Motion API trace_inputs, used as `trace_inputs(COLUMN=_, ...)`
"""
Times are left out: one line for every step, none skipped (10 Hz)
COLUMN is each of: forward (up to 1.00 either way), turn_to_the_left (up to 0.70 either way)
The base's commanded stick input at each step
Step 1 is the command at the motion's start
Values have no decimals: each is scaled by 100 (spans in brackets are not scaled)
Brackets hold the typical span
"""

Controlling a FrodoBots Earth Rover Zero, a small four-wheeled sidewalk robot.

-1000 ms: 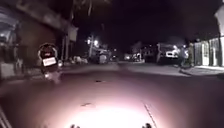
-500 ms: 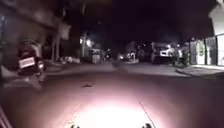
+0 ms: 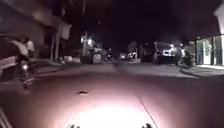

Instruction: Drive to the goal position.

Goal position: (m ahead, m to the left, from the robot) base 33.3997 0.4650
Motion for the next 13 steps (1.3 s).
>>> trace_inputs(forward=85, turn_to_the_left=0)
trace_inputs(forward=85, turn_to_the_left=0)
trace_inputs(forward=85, turn_to_the_left=0)
trace_inputs(forward=85, turn_to_the_left=0)
trace_inputs(forward=85, turn_to_the_left=0)
trace_inputs(forward=85, turn_to_the_left=0)
trace_inputs(forward=85, turn_to_the_left=0)
trace_inputs(forward=85, turn_to_the_left=0)
trace_inputs(forward=85, turn_to_the_left=0)
trace_inputs(forward=85, turn_to_the_left=0)
trace_inputs(forward=85, turn_to_the_left=0)
trace_inputs(forward=85, turn_to_the_left=0)
trace_inputs(forward=85, turn_to_the_left=0)
